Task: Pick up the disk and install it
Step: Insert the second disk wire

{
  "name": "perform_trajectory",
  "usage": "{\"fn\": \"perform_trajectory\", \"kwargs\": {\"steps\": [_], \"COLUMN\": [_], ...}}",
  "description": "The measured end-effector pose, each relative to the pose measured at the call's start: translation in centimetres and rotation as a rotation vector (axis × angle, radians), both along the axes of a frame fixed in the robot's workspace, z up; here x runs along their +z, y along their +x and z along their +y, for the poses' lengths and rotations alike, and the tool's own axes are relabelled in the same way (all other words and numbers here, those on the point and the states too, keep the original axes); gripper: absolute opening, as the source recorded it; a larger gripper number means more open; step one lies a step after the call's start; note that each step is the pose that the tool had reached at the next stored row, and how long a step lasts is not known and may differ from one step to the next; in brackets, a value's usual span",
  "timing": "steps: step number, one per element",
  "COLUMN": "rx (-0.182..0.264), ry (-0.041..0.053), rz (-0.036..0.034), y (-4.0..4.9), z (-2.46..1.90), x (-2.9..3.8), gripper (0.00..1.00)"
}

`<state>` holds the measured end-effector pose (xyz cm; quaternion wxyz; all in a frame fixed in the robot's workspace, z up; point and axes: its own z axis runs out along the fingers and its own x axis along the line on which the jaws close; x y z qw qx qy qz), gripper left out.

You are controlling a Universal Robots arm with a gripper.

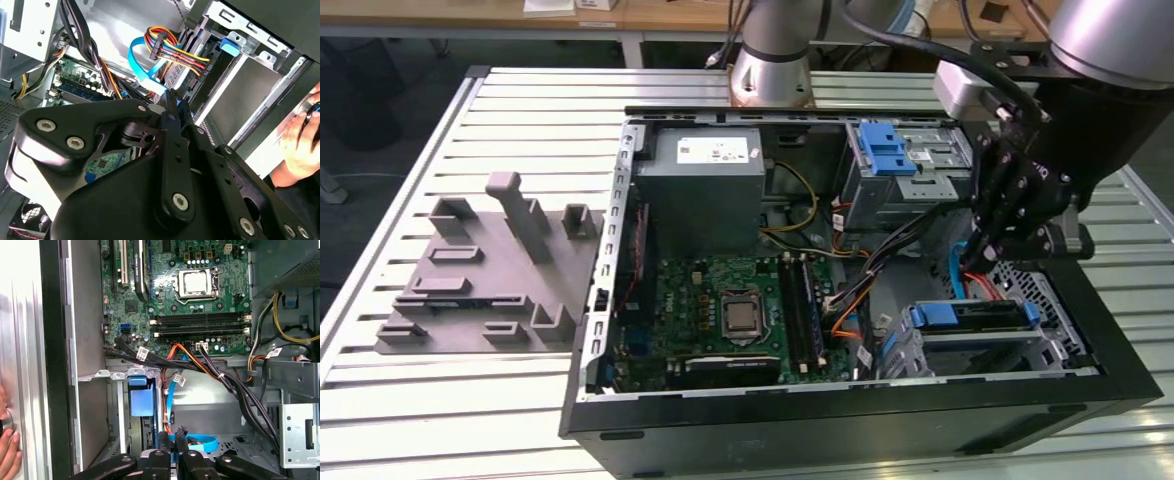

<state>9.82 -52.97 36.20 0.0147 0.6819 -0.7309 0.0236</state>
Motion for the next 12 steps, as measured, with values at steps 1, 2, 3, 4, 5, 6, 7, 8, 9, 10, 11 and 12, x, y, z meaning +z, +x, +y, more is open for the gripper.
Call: {"fn": "perform_trajectory", "kwargs": {"steps": [1,2,3,4,5,6,7,8,9,10,11,12], "rx": [0.000,0.000,0.000,0.000,0.000,0.000,0.000,0.000,0.000,0.000,0.000,0.000], "ry": [-0.0006,-0.0004,-0.0003,-0.0003,-0.0004,-0.0004,-0.0006,-0.0005,-0.0007,-0.0004,-0.0005,-0.0002], "rz": [-0.0016,-0.0033,-0.0045,-0.0053,-0.0054,-0.0055,-0.0057,-0.0064,-0.0072,-0.0087,-0.0102,-0.0114], "y": [0.00,0.00,-0.01,-0.01,-0.01,0.00,0.00,-0.01,-0.01,-0.01,-0.01,-0.01], "z": [-0.09,-0.20,-0.25,-0.26,-0.26,-0.26,-0.26,-0.30,-0.38,-0.49,-0.59,-0.64], "x": [-0.03,-0.09,-0.13,-0.14,-0.13,-0.13,-0.13,-0.16,-0.20,-0.27,-0.37,-0.52], "gripper": [0.16,0.16,0.16,0.16,0.16,0.16,0.16,0.16,0.16,0.16,0.16,0.16]}}
